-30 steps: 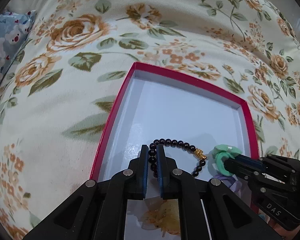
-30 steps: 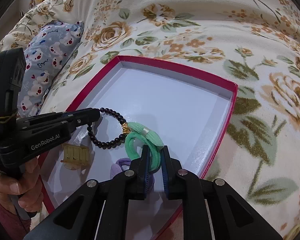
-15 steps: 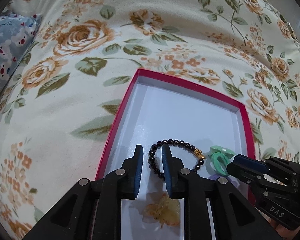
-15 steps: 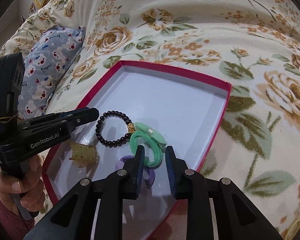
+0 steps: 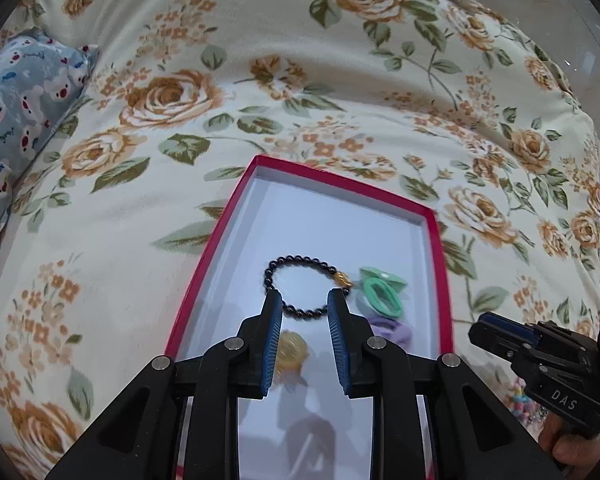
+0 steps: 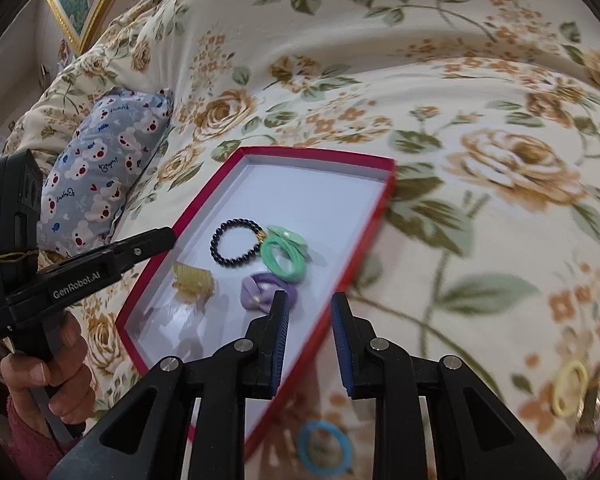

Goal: Organize jewelry
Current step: 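Carry the bracelet and green hair tie into the red box and release both, then move both tools back toward the gold ring and wristwatch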

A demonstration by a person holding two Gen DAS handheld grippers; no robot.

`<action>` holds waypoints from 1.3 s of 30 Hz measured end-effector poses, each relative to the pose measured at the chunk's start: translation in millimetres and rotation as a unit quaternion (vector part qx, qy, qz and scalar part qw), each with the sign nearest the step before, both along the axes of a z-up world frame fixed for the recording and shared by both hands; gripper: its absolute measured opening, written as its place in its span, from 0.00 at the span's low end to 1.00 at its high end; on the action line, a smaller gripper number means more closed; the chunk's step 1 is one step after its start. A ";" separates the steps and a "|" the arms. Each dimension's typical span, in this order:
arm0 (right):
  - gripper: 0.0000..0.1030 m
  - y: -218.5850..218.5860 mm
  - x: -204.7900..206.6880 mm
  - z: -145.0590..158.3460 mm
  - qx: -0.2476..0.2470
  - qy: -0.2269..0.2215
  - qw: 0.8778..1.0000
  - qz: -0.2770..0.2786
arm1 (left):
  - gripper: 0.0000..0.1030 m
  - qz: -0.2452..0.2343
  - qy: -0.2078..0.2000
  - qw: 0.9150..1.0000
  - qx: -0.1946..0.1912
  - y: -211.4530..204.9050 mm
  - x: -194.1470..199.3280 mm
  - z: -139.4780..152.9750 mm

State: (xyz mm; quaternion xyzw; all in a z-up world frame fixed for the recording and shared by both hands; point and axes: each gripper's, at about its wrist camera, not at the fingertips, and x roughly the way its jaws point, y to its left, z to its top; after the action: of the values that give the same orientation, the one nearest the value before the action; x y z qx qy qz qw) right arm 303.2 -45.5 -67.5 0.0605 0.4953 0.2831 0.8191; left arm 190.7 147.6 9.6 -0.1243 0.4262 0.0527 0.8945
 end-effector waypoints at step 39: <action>0.36 -221.9 -89.4 2.7 -0.027 0.003 0.979 -0.202 | 0.36 -0.153 0.023 0.988 -0.006 -131.8 -28.0 2.9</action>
State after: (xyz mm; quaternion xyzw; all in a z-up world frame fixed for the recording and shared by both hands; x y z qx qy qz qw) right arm 213.8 -267.4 -64.8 0.1380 0.4828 0.0981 0.8592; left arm 162.7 15.8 12.4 -0.0611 0.4611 -0.0848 0.8812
